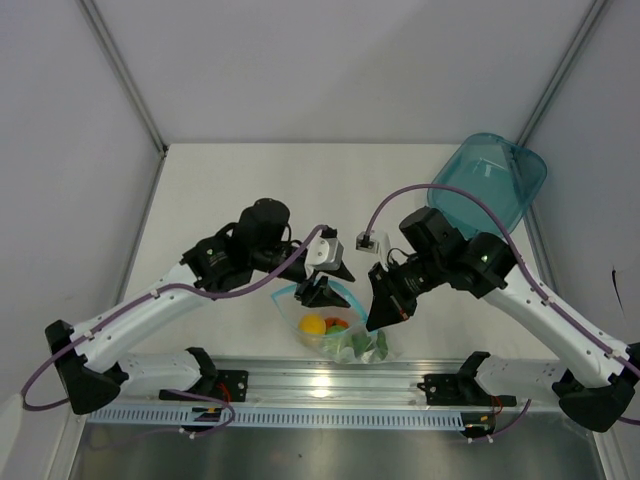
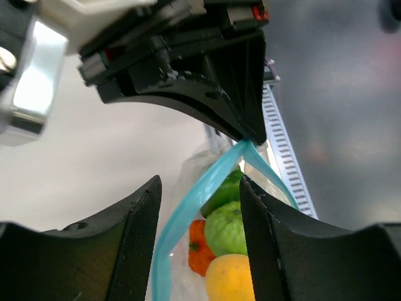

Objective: Place the food in the zip-top bag and seal the zipper
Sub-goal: Zip the zipper food storage bag at the center of the board.

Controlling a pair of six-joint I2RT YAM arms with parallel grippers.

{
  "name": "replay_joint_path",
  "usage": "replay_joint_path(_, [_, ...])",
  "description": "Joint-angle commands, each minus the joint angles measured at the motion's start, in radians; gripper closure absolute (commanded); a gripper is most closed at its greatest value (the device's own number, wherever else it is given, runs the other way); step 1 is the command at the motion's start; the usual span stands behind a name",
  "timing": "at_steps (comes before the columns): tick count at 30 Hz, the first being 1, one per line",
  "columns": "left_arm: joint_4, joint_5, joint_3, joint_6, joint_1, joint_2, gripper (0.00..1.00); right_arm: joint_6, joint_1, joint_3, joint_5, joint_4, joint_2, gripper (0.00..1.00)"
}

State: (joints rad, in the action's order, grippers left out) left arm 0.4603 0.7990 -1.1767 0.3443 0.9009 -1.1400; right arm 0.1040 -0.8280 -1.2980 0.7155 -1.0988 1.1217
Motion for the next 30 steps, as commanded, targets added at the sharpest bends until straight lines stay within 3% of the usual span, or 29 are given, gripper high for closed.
replay_joint_path(1, [0.081,0.150,-0.041,0.048,-0.013,-0.030,0.44,-0.018,-0.008,-0.038,0.009,-0.004,0.001,1.00])
replay_joint_path(6, [0.123,0.175,-0.047,0.053,-0.013,-0.084,0.44,-0.021,-0.016,-0.043,0.007,-0.003,0.006,1.00])
replay_joint_path(12, [0.065,0.123,-0.015,0.019,-0.013,-0.069,0.58,-0.027,-0.017,-0.034,-0.004,-0.004,0.003,1.00])
replay_joint_path(14, [0.019,0.048,0.003,-0.033,-0.013,-0.032,0.64,-0.029,-0.017,-0.032,-0.016,-0.007,0.003,1.00])
replay_joint_path(16, [-0.066,-0.029,0.058,-0.103,-0.008,0.000,0.78,-0.027,-0.017,-0.032,-0.022,-0.004,0.003,1.00])
replay_joint_path(17, [-0.119,-0.105,0.109,-0.143,0.003,0.037,0.94,-0.024,-0.017,-0.027,-0.022,-0.001,0.001,1.00])
replay_joint_path(19, [-0.176,-0.211,0.152,-0.174,0.029,0.078,0.99,-0.017,-0.016,-0.021,-0.024,0.013,0.000,1.00])
replay_joint_path(24, [-0.302,-0.421,0.302,-0.191,0.151,0.210,0.99,0.017,-0.014,-0.009,-0.016,0.028,0.013,1.00])
replay_joint_path(26, [-0.337,-0.409,0.350,-0.211,0.161,0.229,0.91,0.040,-0.011,-0.003,-0.010,0.036,0.020,1.00])
replay_joint_path(29, [-0.316,-0.362,0.358,-0.208,0.171,0.241,0.70,0.048,0.000,-0.006,-0.008,0.027,0.026,1.00])
replay_joint_path(30, [-0.310,-0.350,0.358,-0.197,0.174,0.244,0.52,0.046,0.000,-0.007,-0.004,0.024,0.027,1.00])
